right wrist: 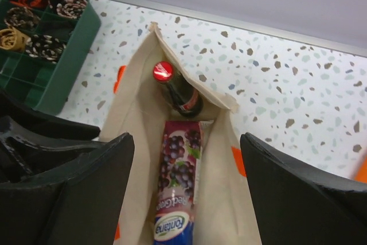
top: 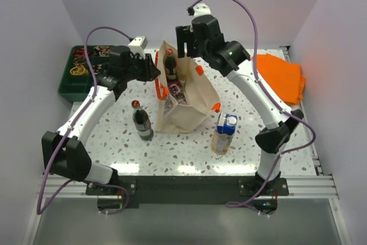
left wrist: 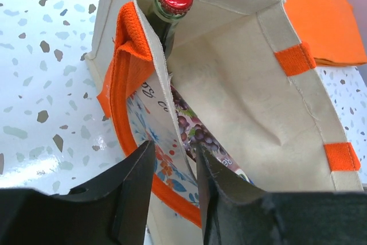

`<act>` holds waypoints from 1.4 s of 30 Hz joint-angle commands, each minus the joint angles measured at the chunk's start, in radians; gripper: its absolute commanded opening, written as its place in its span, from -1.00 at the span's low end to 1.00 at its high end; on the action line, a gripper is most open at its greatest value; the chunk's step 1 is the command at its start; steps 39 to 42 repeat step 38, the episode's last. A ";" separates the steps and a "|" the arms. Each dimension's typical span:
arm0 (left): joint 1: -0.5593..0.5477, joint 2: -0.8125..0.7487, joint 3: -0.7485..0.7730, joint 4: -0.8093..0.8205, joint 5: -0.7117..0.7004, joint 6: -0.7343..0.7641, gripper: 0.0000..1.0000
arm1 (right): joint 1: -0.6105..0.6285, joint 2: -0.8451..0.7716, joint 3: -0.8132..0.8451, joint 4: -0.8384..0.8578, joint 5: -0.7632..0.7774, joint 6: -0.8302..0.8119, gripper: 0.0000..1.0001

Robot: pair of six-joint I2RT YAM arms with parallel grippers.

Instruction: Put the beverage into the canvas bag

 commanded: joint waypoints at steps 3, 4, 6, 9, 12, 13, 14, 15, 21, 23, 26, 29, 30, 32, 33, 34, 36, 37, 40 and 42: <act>0.004 -0.022 0.074 0.022 -0.003 0.017 -0.03 | -0.076 -0.169 -0.151 0.021 0.001 0.002 0.58; 0.004 -0.022 0.080 0.020 -0.005 0.018 0.04 | -0.098 -0.186 -0.194 0.027 0.001 0.005 0.58; 0.004 -0.021 0.100 0.020 -0.008 0.020 0.14 | -0.130 -0.235 -0.232 0.037 -0.008 0.008 0.58; 0.004 -0.018 0.120 0.023 -0.011 0.020 0.24 | -0.162 -0.281 -0.292 0.047 -0.013 0.009 0.59; 0.004 -0.018 0.139 0.022 -0.012 0.018 0.31 | -0.182 -0.319 -0.338 0.041 -0.006 0.005 0.59; 0.004 -0.019 0.142 0.019 -0.017 0.018 0.32 | -0.185 -0.330 -0.373 0.041 -0.002 0.005 0.59; 0.004 -0.021 0.145 0.019 -0.023 0.018 0.33 | -0.190 -0.339 -0.393 0.043 0.000 0.007 0.59; 0.004 -0.024 0.146 0.017 -0.026 0.018 0.35 | -0.196 -0.362 -0.416 0.044 0.001 0.008 0.59; 0.004 -0.065 0.128 0.008 -0.109 0.009 0.56 | -0.228 -0.436 -0.582 0.047 0.026 0.021 0.60; 0.004 -0.094 0.111 0.008 -0.155 0.009 0.66 | -0.241 -0.466 -0.628 0.052 0.027 0.025 0.60; 0.004 -0.140 0.082 0.020 -0.222 0.015 0.81 | -0.270 -0.489 -0.665 0.054 0.027 0.028 0.60; 0.006 -0.174 0.073 0.016 -0.294 0.018 0.95 | -0.300 -0.496 -0.686 0.051 0.012 0.030 0.60; 0.006 -0.179 0.073 0.011 -0.299 0.018 0.96 | -0.316 -0.496 -0.694 0.052 -0.002 0.032 0.60; 0.007 -0.192 0.068 0.000 -0.353 0.018 0.97 | -0.334 -0.497 -0.719 0.058 -0.020 0.041 0.60; 0.009 -0.197 0.065 -0.001 -0.362 0.020 0.97 | -0.351 -0.502 -0.728 0.063 -0.026 0.041 0.60; 0.007 -0.208 0.062 -0.001 -0.368 0.020 0.97 | -0.357 -0.503 -0.751 0.073 -0.037 0.044 0.60; 0.007 -0.223 0.045 0.002 -0.390 0.020 0.98 | -0.376 -0.506 -0.769 0.081 -0.042 0.045 0.60; 0.007 -0.241 0.036 0.008 -0.397 0.021 1.00 | -0.383 -0.508 -0.786 0.092 -0.046 0.045 0.60; 0.007 -0.255 0.007 0.019 -0.413 0.024 1.00 | -0.389 -0.512 -0.797 0.098 -0.049 0.044 0.60; 0.007 -0.255 0.007 0.019 -0.413 0.024 1.00 | -0.389 -0.512 -0.797 0.098 -0.049 0.044 0.60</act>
